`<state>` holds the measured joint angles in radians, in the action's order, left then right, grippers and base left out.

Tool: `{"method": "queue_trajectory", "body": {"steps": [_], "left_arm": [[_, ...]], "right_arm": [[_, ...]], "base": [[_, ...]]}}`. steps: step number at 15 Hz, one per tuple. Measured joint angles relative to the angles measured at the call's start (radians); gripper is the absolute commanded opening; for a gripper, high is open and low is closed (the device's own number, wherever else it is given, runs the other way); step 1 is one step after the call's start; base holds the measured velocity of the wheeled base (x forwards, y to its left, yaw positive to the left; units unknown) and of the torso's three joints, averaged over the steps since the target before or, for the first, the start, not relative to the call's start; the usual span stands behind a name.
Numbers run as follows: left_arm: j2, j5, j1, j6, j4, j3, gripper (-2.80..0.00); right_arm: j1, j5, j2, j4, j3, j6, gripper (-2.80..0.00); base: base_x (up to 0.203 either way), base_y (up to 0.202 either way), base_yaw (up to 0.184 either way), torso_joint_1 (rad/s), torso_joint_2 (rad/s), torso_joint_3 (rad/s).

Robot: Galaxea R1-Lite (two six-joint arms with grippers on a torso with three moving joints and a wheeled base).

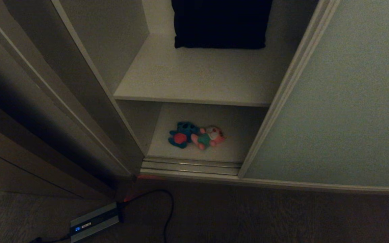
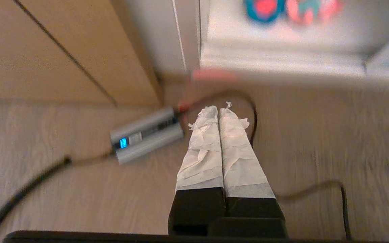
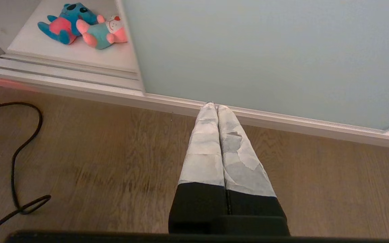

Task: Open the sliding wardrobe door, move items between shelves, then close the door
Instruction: Open the door

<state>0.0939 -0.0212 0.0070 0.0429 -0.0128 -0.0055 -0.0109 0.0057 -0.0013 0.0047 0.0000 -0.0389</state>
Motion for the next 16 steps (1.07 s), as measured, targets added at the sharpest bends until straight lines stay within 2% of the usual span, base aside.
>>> {"method": "queue_trajectory", "body": {"steps": [5,8,13,15,16], "left_arm": [[-0.084,0.022,-0.004,-0.008,0.01,0.004,-2.8],[-0.093,0.013,-0.004,0.044,0.012,0.004,-2.8],[-0.096,0.013,-0.006,0.023,0.013,0.005,-2.8],[-0.096,-0.011,-0.006,0.07,0.014,0.005,-2.8],[-0.096,-0.025,-0.007,0.063,0.013,0.005,-2.8]], "right_arm": [[0.0,0.0,0.0,0.0,0.0,0.0,-2.8],[0.0,0.0,0.0,0.0,0.0,0.0,-2.8],[0.0,0.0,0.0,0.0,0.0,0.0,-2.8],[0.0,0.0,0.0,0.0,0.0,0.0,-2.8],[0.0,0.0,0.0,0.0,0.0,0.0,-2.8]], "base": [[0.0,0.0,0.0,0.0,0.0,0.0],[0.0,0.0,0.0,0.0,0.0,0.0],[0.0,0.0,0.0,0.0,0.0,0.0],[0.0,0.0,0.0,0.0,0.0,0.0],[0.0,0.0,0.0,0.0,0.0,0.0]]}}
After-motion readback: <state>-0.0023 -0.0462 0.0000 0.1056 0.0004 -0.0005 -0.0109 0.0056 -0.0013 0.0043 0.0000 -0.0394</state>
